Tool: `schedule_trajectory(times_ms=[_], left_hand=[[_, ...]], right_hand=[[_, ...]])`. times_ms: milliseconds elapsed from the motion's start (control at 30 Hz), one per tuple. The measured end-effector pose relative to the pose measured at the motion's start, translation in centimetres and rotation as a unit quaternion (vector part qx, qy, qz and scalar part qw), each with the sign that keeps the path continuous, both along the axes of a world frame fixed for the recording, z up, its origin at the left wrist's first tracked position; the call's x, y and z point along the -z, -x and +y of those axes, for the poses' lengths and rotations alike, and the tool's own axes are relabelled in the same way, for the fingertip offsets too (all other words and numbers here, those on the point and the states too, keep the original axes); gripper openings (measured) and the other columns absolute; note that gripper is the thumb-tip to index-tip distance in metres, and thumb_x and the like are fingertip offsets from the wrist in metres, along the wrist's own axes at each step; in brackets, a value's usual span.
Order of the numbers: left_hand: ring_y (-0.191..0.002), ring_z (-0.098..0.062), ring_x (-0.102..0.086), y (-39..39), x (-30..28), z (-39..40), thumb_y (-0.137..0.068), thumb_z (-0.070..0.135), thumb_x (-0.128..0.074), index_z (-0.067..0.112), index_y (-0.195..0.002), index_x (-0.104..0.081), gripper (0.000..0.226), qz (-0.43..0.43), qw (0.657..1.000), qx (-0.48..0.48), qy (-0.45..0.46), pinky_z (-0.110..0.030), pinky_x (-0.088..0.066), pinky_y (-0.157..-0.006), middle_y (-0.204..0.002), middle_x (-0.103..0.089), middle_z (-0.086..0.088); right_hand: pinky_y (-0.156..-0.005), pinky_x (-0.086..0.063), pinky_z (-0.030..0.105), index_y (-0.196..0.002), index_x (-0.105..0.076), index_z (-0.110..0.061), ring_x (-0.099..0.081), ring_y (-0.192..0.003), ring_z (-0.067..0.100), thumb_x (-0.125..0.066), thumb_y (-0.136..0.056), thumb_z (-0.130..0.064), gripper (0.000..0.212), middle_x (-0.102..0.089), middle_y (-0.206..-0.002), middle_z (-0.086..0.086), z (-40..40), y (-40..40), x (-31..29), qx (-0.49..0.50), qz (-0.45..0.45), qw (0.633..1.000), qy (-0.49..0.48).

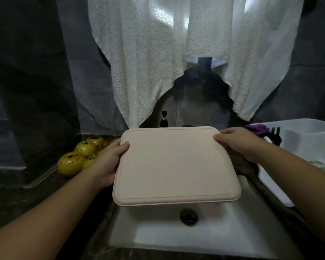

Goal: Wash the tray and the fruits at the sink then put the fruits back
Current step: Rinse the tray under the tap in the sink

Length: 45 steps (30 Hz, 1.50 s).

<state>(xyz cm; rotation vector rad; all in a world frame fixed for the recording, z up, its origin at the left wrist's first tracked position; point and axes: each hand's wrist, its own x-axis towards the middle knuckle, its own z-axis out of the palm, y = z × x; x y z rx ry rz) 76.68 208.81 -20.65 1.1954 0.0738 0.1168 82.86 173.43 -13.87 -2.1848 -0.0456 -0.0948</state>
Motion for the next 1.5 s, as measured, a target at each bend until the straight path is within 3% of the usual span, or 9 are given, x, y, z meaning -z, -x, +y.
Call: schedule_trajectory(times_ms=[100, 233, 400, 567, 800, 1000, 1233, 1400, 1500], left_hand=[[-0.088, -0.033, -0.078, -0.8, -0.5, 0.2, -0.108, 0.019, -0.049, 0.014, -0.130, -0.065, 0.028, 0.036, 0.999, -0.006, 0.026, -0.046, -0.063, -0.066, -0.111, -0.077, -0.019], [-0.076, -0.034, -0.078, -2.2, -1.8, -0.3, -0.109, 0.024, -0.048, 0.008, -0.134, -0.061, 0.032, 0.095, 0.995, -0.009, 0.032, -0.045, -0.063, -0.057, -0.099, -0.078, -0.021], [-0.057, -0.030, -0.074, -3.8, -3.3, -1.4, -0.109, 0.024, -0.050, -0.001, -0.137, -0.059, 0.038, 0.134, 0.991, -0.028, 0.012, -0.037, -0.056, -0.041, -0.081, -0.076, -0.018], [-0.053, -0.028, -0.073, -5.2, -3.8, -2.3, -0.110, 0.027, -0.048, -0.003, -0.110, -0.066, 0.034, 0.159, 0.987, -0.008, 0.016, -0.034, -0.057, -0.041, -0.072, -0.076, -0.017], [-0.054, -0.028, -0.073, -6.1, -3.8, -2.9, -0.109, 0.027, -0.050, -0.001, -0.107, -0.066, 0.032, 0.167, 0.986, -0.024, 0.001, -0.038, -0.055, -0.057, -0.073, -0.076, -0.016], [-0.054, -0.028, -0.073, -5.9, -4.2, -3.4, -0.109, 0.028, -0.050, -0.001, -0.118, -0.065, 0.034, 0.173, 0.984, -0.032, -0.005, -0.033, -0.057, -0.046, -0.074, -0.076, -0.016], [-0.079, -0.033, -0.070, -5.8, -4.4, -3.4, -0.110, 0.028, -0.049, -0.002, -0.133, -0.062, 0.040, 0.173, 0.984, -0.033, -0.015, -0.042, -0.054, -0.068, -0.096, -0.074, -0.020], [-0.056, -0.029, -0.073, -5.9, -4.2, -2.9, -0.109, 0.029, -0.050, 0.000, -0.114, -0.066, 0.034, 0.174, 0.984, -0.029, 0.000, -0.034, -0.058, -0.049, -0.076, -0.076, -0.017], [-0.053, -0.027, -0.073, -5.8, -4.1, -2.9, -0.109, 0.029, -0.049, 0.001, -0.108, -0.066, 0.033, 0.174, 0.984, -0.028, -0.001, -0.036, -0.056, -0.056, -0.072, -0.075, -0.016]], right_hand=[[-0.101, -0.044, 0.032, -0.146, -0.054, -0.015, -0.058, -0.126, 0.025, -0.064, -0.097, -0.035, 0.053, -0.060, -0.141, 0.005, 1.9, -1.7, -2.0, -0.006, -0.094, 0.985, 0.142], [-0.112, -0.029, 0.026, -0.144, -0.057, -0.015, -0.046, -0.139, 0.024, -0.048, -0.106, -0.021, 0.040, -0.051, -0.150, 0.010, 6.1, -4.8, -4.8, -0.088, -0.220, 0.942, 0.237], [-0.114, -0.027, 0.024, -0.154, -0.043, -0.021, -0.037, -0.147, 0.024, -0.040, -0.104, -0.010, 0.051, -0.040, -0.161, 0.005, 11.4, -7.8, -6.6, -0.157, -0.174, 0.906, 0.352], [-0.112, -0.030, 0.025, -0.156, -0.040, -0.022, -0.039, -0.145, 0.026, -0.041, -0.094, 0.003, 0.067, -0.040, -0.161, 0.006, 13.8, -9.3, -5.9, -0.175, -0.147, 0.886, 0.403], [-0.115, -0.028, 0.026, -0.154, -0.045, -0.021, -0.040, -0.145, 0.024, -0.046, -0.093, 0.002, 0.065, -0.043, -0.159, 0.004, 13.9, -9.9, -4.9, -0.182, -0.169, 0.880, 0.405], [-0.112, -0.026, 0.022, -0.154, -0.045, -0.019, -0.040, -0.145, 0.024, -0.044, -0.094, 0.003, 0.063, -0.044, -0.159, 0.005, 14.0, -9.4, -4.2, -0.183, -0.179, 0.877, 0.406], [-0.108, -0.029, 0.021, -0.154, -0.045, -0.024, -0.042, -0.143, 0.024, -0.046, -0.092, 0.003, 0.068, -0.045, -0.158, 0.004, 13.8, -9.4, -5.1, -0.186, -0.156, 0.874, 0.420], [-0.108, -0.031, 0.023, -0.152, -0.048, -0.022, -0.045, -0.141, 0.024, -0.047, -0.090, 0.004, 0.067, -0.049, -0.155, 0.005, 14.1, -9.4, -4.7, -0.181, -0.163, 0.879, 0.409], [-0.109, -0.031, 0.024, -0.152, -0.046, -0.023, -0.044, -0.141, 0.026, -0.044, -0.092, 0.003, 0.066, -0.048, -0.156, 0.006, 14.1, -9.3, -4.0, -0.172, -0.162, 0.882, 0.407]])
